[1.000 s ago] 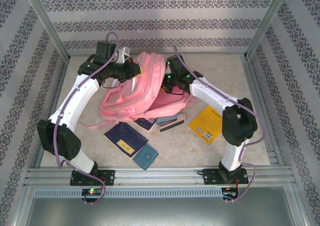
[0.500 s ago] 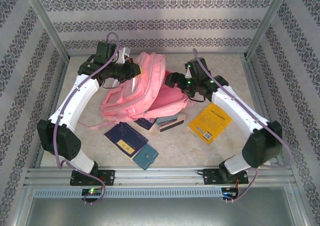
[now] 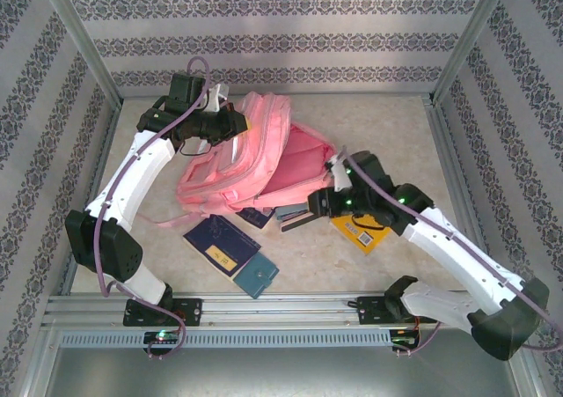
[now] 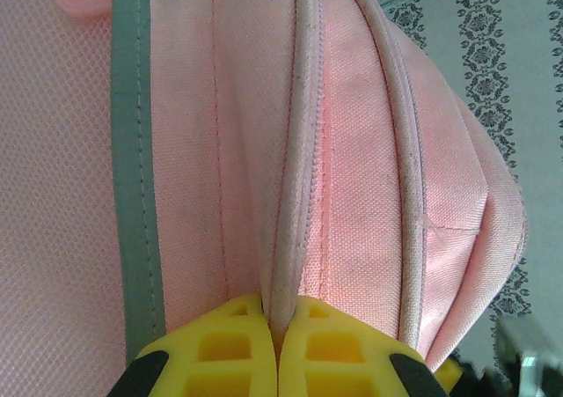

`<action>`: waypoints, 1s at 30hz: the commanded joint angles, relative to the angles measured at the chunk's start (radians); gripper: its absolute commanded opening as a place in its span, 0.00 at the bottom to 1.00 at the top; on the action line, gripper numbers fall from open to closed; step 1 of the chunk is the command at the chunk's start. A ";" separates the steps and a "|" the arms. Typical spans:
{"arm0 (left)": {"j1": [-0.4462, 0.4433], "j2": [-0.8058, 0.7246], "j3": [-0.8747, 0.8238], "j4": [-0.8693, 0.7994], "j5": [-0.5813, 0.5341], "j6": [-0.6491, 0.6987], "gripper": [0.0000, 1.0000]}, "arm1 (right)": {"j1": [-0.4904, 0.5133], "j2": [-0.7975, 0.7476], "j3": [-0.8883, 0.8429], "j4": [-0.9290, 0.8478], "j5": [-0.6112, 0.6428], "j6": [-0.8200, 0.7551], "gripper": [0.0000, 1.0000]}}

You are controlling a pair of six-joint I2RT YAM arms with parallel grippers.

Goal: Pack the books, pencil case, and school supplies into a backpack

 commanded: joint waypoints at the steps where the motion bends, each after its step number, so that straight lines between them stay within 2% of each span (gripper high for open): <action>1: -0.007 -0.049 0.027 0.047 0.007 0.027 0.00 | 0.117 0.083 -0.036 -0.020 -0.083 -0.106 0.30; 3: -0.007 -0.049 0.021 0.048 0.008 0.027 0.00 | 0.158 0.155 -0.035 -0.026 -0.067 -0.099 0.15; 6: -0.008 -0.052 0.012 0.050 0.009 0.026 0.00 | 0.221 0.246 -0.022 -0.002 -0.050 -0.115 0.04; 9: -0.008 -0.053 0.008 0.048 0.009 0.026 0.00 | 0.294 0.334 0.015 0.017 -0.020 -0.157 0.00; 17: -0.007 -0.057 -0.004 0.060 0.016 0.011 0.00 | 0.403 0.562 0.100 0.097 -0.136 -0.193 0.00; 22: -0.008 -0.063 -0.015 0.059 0.016 0.007 0.00 | 0.448 0.650 0.125 0.182 -0.189 -0.183 0.00; 30: -0.016 -0.073 -0.027 0.050 0.016 0.005 0.00 | 0.475 0.791 0.179 0.227 -0.162 -0.116 0.00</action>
